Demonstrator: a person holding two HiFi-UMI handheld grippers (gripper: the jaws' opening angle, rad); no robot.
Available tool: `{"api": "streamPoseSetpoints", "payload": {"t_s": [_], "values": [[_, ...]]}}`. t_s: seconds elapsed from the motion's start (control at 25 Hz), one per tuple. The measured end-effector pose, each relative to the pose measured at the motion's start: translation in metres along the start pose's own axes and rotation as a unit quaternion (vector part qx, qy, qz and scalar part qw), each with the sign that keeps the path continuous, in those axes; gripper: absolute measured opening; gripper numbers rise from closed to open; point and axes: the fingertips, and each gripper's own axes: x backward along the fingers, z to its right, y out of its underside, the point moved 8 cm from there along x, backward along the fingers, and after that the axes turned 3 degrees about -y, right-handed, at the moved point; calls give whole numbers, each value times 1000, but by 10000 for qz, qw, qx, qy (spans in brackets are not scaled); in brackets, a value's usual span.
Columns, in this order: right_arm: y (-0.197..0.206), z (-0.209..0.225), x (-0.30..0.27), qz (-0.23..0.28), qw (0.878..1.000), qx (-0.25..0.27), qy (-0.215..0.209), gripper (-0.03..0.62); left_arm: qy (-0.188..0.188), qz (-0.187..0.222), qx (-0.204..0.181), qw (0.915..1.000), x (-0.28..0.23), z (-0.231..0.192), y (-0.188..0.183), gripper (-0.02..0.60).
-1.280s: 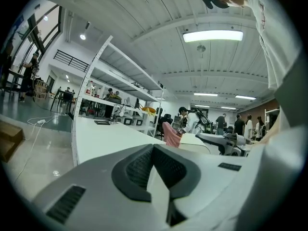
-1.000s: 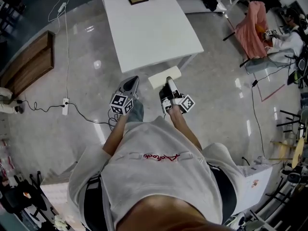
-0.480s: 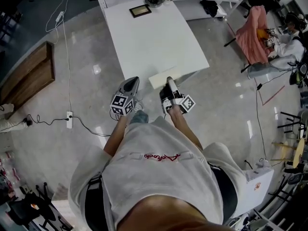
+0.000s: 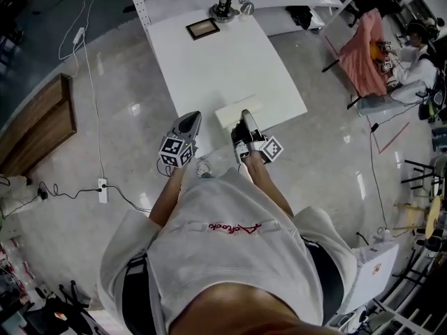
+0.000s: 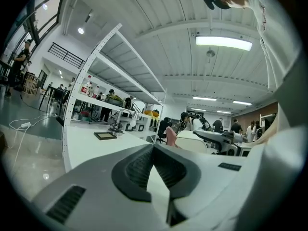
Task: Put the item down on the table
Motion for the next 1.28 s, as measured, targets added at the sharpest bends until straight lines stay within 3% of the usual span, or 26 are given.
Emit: {"api": "streamPoseSetpoints", "payload": {"t_s": [0.44,0.84,1.28], "values": [[-21,13,-19,182,9998,-25,46,155,287,-270,9,9992,-41,-1,4,8],[-69,17,-49,-179,9997,-168,8,155,-117,-124,38,9998,-82,17,-13,8],[-80,43,-47,-364,9977,-481,309,155,-444,-269,161,9985,-91,21,-2,6]]}}
